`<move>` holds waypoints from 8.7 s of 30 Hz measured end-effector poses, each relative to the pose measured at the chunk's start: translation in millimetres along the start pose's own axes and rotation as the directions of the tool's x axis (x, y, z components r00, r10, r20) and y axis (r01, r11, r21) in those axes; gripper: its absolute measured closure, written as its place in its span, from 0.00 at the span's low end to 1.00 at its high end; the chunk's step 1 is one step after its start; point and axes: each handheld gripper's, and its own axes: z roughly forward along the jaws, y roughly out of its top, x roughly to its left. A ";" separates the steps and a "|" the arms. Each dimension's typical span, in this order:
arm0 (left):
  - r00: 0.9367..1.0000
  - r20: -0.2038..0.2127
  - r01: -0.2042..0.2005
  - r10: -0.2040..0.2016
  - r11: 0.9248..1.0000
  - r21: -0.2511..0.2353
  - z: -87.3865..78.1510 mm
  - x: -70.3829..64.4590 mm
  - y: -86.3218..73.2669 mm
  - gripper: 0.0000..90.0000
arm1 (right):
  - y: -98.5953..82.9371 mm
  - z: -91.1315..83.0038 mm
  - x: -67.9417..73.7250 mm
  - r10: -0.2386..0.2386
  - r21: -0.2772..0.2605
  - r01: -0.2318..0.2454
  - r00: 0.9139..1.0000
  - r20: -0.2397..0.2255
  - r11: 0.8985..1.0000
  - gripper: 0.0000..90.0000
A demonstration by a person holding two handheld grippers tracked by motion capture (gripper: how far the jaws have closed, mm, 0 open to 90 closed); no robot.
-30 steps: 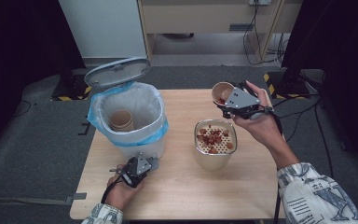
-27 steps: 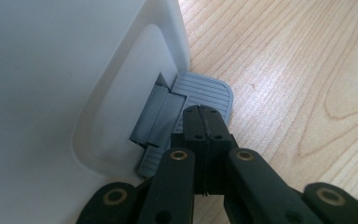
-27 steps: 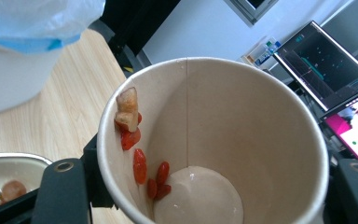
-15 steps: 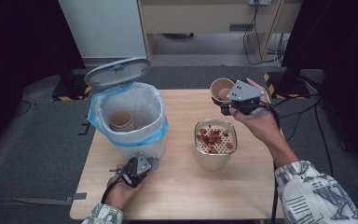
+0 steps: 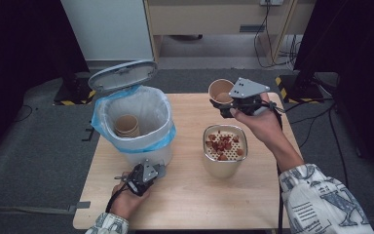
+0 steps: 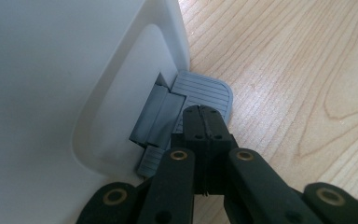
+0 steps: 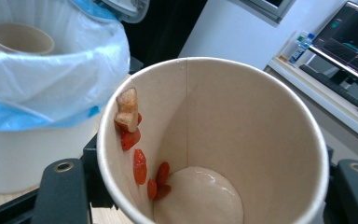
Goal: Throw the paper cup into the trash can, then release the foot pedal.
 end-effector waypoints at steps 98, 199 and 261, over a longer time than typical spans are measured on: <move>1.000 0.002 0.002 -0.002 1.000 -0.008 0.2 -0.5 -0.7 1.00 | 95.4 117.4 97.2 0.280 -0.024 -0.310 0.886 -0.368 0.950 0.17; 0.999 0.005 0.042 -0.041 0.998 -0.037 -6.2 0.4 -2.2 0.91 | -14.6 18.9 -9.7 0.429 0.057 -0.427 0.903 -0.028 0.903 0.11; 0.923 -0.098 0.364 -0.371 0.928 -0.083 -52.5 42.8 -56.2 0.14 | -202.5 -76.2 -7.6 0.507 0.161 -0.559 0.817 0.277 0.813 0.09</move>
